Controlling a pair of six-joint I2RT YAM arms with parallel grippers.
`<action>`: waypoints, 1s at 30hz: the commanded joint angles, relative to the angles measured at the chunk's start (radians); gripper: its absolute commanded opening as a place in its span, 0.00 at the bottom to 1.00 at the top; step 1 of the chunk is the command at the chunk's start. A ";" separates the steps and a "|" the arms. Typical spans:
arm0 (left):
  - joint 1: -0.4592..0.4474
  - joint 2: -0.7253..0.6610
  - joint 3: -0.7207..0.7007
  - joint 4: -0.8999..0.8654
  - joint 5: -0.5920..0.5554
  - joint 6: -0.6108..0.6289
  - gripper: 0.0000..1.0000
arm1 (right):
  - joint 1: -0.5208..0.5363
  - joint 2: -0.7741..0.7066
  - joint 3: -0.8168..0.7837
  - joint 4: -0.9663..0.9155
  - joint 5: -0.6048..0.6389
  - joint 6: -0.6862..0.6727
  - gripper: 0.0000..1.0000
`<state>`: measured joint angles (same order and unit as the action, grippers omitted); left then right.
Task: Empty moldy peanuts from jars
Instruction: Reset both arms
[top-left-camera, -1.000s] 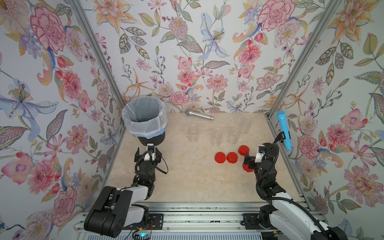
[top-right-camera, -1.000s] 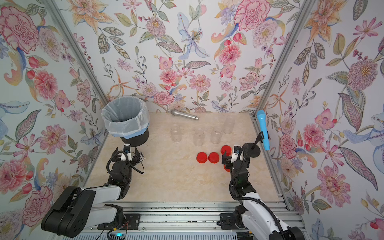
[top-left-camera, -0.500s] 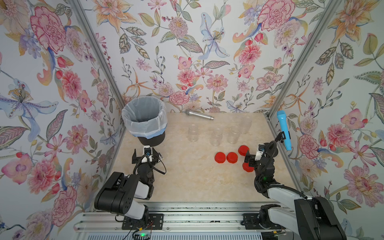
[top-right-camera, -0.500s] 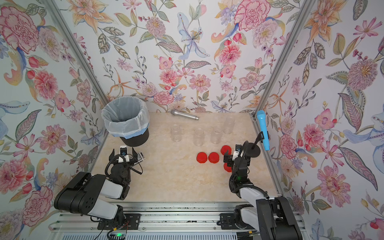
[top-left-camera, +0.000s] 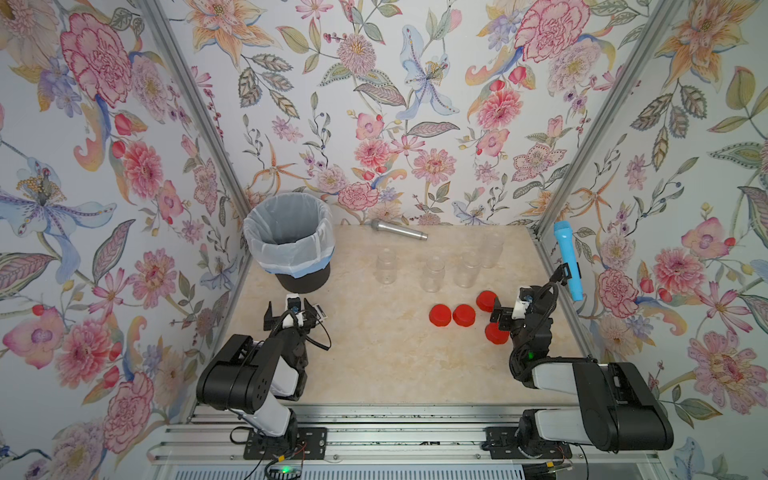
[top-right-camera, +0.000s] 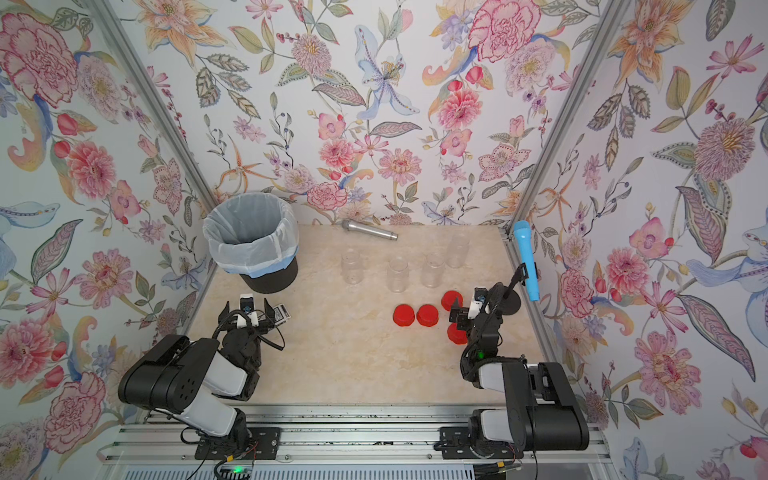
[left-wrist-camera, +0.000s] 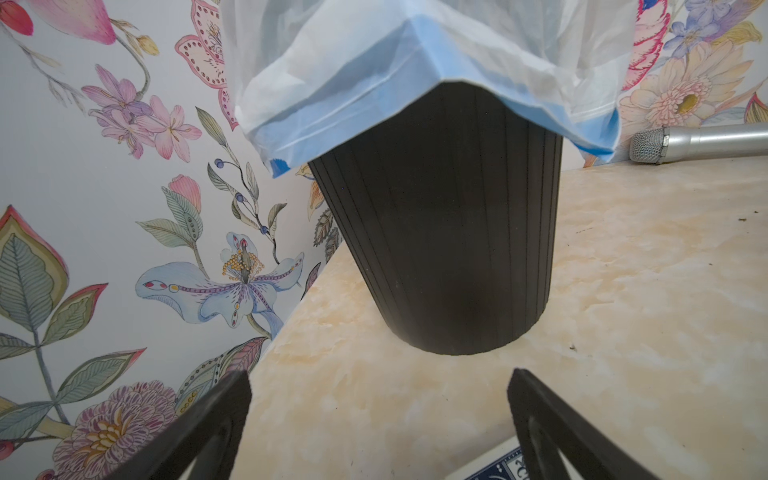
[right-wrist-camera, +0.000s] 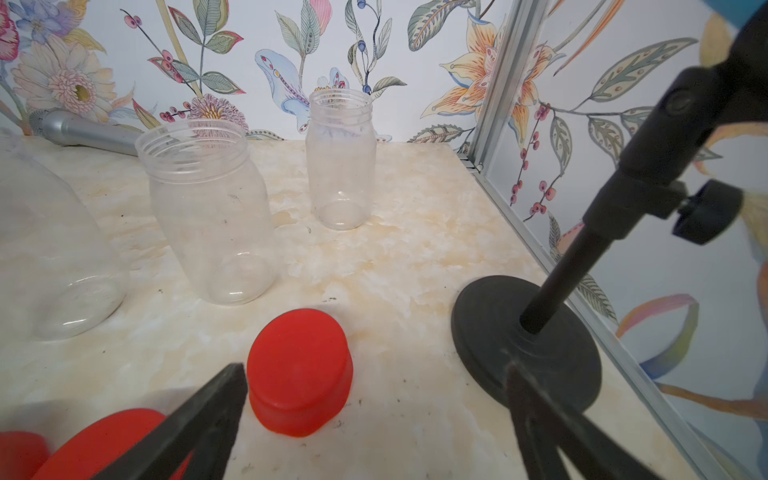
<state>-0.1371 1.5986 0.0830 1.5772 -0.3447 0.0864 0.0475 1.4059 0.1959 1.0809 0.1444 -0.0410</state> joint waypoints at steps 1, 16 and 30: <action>0.009 0.011 0.008 0.082 0.006 -0.016 1.00 | -0.007 0.083 0.006 0.143 -0.050 0.008 1.00; 0.008 0.007 0.017 0.058 -0.005 -0.024 1.00 | -0.002 0.137 0.091 0.032 -0.029 0.004 1.00; 0.013 0.002 0.056 -0.013 -0.086 -0.058 1.00 | -0.011 0.139 0.099 0.020 -0.050 0.009 1.00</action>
<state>-0.1352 1.5990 0.1280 1.5505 -0.4034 0.0525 0.0433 1.5436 0.2771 1.0927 0.1108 -0.0406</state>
